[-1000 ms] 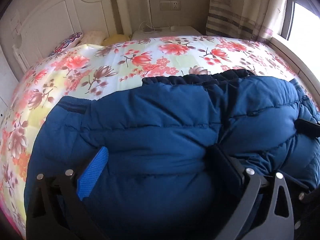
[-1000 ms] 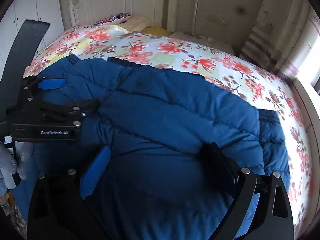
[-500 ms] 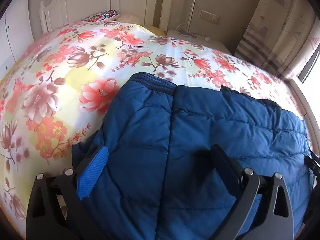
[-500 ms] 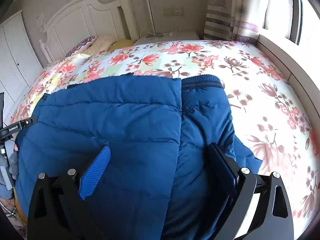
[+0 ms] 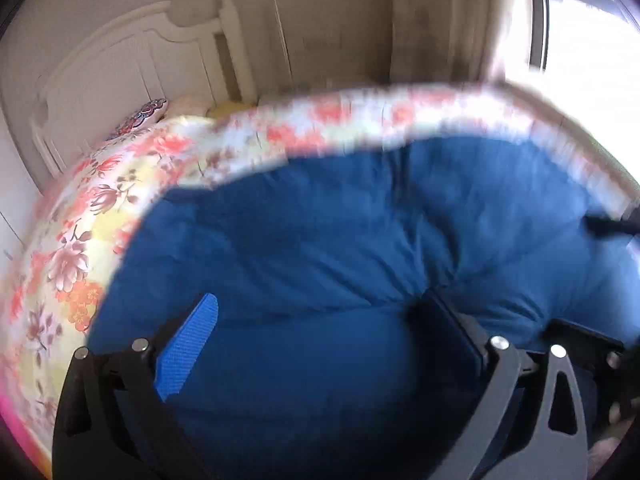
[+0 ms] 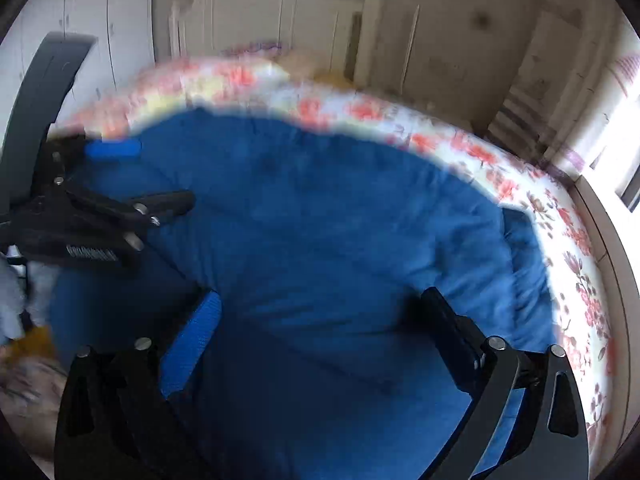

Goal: Fold large clothes

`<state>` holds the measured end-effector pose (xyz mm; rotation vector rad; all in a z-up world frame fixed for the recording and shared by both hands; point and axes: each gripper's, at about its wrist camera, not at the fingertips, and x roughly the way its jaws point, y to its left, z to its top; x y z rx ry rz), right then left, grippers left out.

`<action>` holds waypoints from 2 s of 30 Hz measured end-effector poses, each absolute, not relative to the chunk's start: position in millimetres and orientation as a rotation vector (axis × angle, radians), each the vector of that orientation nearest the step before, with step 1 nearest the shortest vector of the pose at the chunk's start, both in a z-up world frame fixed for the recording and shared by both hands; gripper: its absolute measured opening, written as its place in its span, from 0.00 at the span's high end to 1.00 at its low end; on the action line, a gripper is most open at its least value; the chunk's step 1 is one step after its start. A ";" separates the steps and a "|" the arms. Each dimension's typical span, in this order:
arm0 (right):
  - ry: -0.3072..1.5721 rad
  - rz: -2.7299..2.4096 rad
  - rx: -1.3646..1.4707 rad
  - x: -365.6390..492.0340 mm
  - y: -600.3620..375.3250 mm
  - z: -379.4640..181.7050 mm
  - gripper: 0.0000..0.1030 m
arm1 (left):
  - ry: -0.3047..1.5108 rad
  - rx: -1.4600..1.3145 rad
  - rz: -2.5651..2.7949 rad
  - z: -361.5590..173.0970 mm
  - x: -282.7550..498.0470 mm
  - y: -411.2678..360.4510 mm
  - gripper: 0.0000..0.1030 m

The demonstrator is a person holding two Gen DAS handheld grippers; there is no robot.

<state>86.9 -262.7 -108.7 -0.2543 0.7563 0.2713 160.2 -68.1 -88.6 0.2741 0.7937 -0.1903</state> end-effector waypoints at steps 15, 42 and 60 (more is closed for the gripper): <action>0.784 0.147 -0.039 68.9 -362.5 -108.1 0.05 | 0.845 0.008 -0.103 -88.4 153.8 42.2 0.02; 0.670 0.245 -0.245 3.9 -286.2 -97.9 0.05 | 0.745 0.089 -0.191 -75.1 87.0 3.4 0.02; 0.660 0.241 0.062 -23.0 -380.7 -115.0 0.06 | 0.784 0.079 -0.069 -100.9 94.3 60.6 0.02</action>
